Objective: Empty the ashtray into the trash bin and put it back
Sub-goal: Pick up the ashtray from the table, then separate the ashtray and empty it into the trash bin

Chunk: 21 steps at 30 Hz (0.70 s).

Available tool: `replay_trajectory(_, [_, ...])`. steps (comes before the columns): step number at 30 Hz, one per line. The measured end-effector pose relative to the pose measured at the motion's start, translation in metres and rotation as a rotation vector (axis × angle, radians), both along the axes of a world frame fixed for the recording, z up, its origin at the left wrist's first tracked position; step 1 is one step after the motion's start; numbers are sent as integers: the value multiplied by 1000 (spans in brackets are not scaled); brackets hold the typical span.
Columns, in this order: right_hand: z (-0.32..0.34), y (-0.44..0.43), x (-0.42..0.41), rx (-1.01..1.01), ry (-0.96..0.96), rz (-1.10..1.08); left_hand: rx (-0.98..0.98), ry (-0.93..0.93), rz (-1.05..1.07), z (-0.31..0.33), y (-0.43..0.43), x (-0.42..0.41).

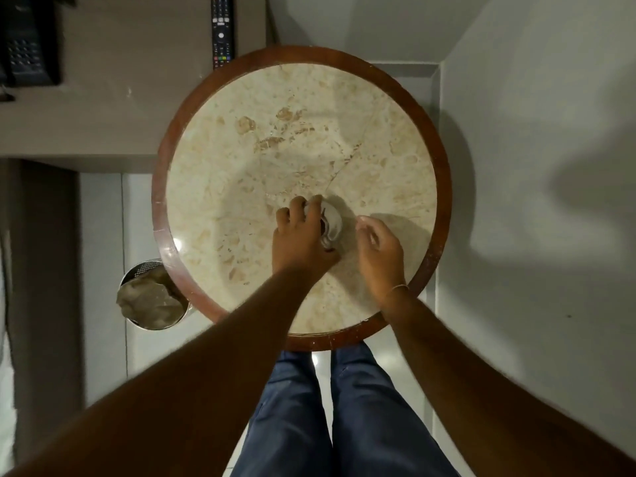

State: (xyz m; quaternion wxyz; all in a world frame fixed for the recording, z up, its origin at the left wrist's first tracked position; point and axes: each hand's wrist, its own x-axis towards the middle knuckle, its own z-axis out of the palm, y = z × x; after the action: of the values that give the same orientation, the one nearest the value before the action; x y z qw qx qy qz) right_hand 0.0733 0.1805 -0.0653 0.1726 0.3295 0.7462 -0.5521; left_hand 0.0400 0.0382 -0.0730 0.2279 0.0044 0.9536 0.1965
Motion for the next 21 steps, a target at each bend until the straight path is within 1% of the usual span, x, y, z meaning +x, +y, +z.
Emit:
replay_trajectory(1, [2,-5,-4,-128,-67,-62,41,6,20,6,-2,7])
replay_trajectory(3, [5,-12,-7,-451,-245,-139,111,25,27,19,-3,26])
replay_trajectory(5, [8,-14,-4,-722,-419,-144,161,46,31,32,-6,47])
replay_trajectory(7, [7,-24,1,-844,-523,-74,184,35,88,43,-20,67])
replay_trajectory(12, [-1,-53,18,-918,-704,67,250,-79,254,60,-61,106])
replay_trajectory(15, [-3,-84,27,-886,-794,115,280,-81,399,69,-93,130])
replay_trajectory(19, [-1,-133,32,-865,-821,143,342,16,719,79,-139,166])
replay_trajectory(21, [6,-165,30,-879,-809,167,477,103,928,80,-163,187])
